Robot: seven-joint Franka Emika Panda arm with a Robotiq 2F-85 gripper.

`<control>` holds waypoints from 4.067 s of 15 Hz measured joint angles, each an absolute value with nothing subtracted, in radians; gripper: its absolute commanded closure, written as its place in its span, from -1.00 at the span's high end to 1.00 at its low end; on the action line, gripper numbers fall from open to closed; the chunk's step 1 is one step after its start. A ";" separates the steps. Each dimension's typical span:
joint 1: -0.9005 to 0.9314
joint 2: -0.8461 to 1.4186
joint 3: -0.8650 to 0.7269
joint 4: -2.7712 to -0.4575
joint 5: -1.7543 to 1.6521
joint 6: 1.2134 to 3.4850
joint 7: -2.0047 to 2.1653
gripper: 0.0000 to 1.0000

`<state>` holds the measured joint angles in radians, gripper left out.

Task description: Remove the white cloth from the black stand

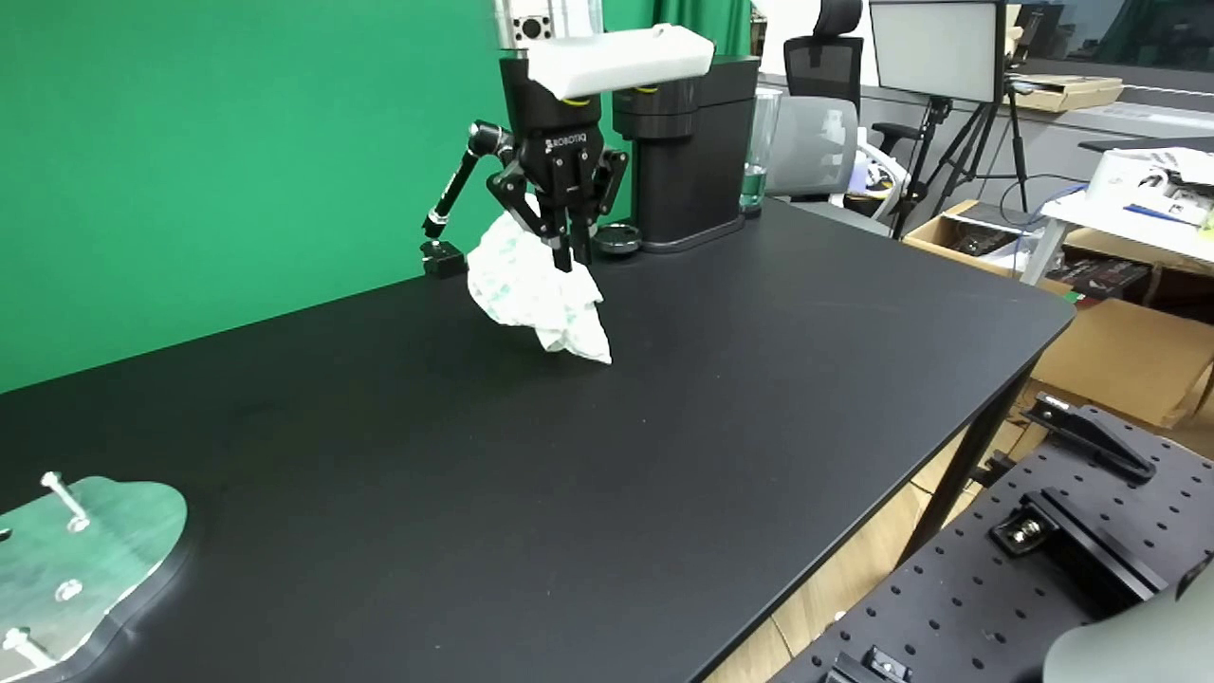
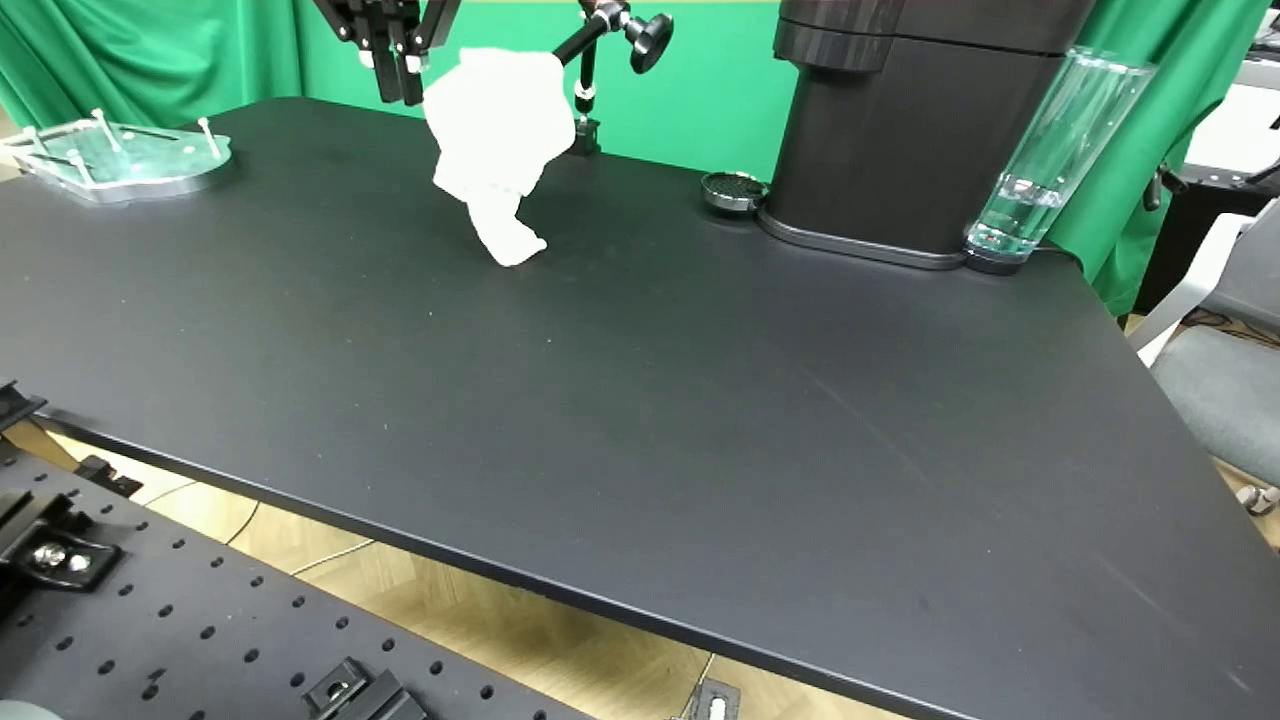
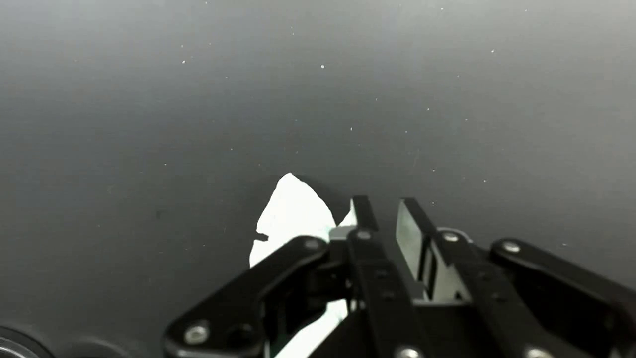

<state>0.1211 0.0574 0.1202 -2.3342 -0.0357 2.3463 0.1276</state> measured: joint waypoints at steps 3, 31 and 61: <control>0.117 0.010 0.116 -2.373 -0.060 2.405 0.149 -0.07; 0.091 0.155 0.076 -2.250 -0.199 2.523 0.016 -0.79; 0.099 0.040 0.096 -2.386 -0.257 2.669 -0.005 0.74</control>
